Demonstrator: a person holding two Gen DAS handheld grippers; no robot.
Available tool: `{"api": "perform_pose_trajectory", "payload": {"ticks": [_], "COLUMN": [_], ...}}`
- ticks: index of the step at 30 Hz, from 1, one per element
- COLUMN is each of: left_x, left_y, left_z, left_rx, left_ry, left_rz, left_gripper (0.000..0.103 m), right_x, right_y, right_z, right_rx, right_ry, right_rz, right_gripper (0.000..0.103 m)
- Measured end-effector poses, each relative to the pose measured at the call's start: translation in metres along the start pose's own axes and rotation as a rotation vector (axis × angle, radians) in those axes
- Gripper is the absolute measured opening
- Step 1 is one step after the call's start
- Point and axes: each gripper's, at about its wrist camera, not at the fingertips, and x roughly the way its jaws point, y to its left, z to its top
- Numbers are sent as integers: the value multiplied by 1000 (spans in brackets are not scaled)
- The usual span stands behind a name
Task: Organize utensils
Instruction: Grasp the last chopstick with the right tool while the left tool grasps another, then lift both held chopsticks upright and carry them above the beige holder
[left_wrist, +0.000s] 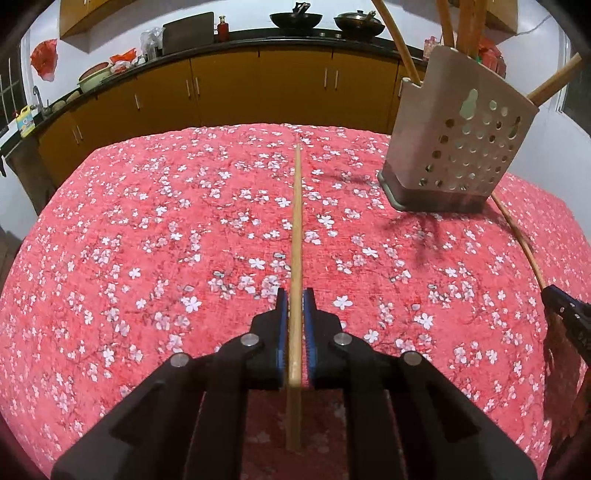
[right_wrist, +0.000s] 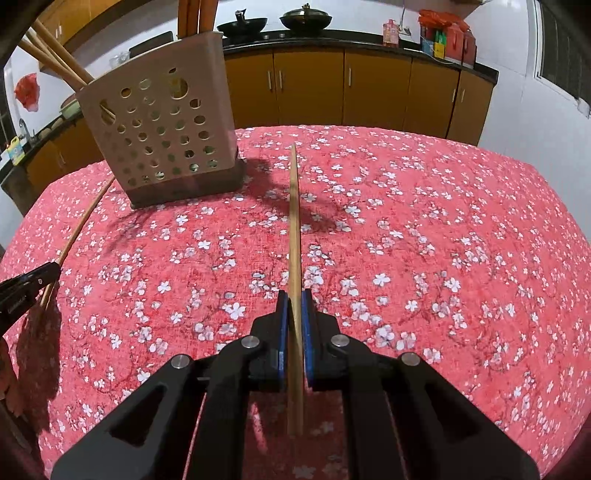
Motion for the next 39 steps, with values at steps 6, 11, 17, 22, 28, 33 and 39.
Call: {"api": "perform_pose_trajectory", "payload": {"ticks": [6,11,17,22,28,33,39], "left_x": [3,4,6,4,-5,-9,-16], "left_y": [0,-4,-7,-7,-10,-8,-4], "left_z": [0,1,1,-1,-13,-18,-21], "left_rx": [8,10,8,17,42,44,80], "left_ry": [1,1,1,1,2,2,31], "left_rz": [-8,-10,-12,-15,-22,-14,-19], "left_gripper": [17,18,18,18,18,13,8], "right_x": [-1,-1,-1,-2,-5,-6,-16], "right_y": [-2,-3,-3,-5,-4,-5,-6], "right_z": [-1,-1,-1,-2,-4,-5,-8], "right_rx": [-1,-1,-2,3,3,7,11], "right_ry": [-1,-1,0,2,2,4,-14], "right_rz": [0,-1,-2,4,1,10,20], "right_gripper": [9,9,9,9,9,9,8]}}
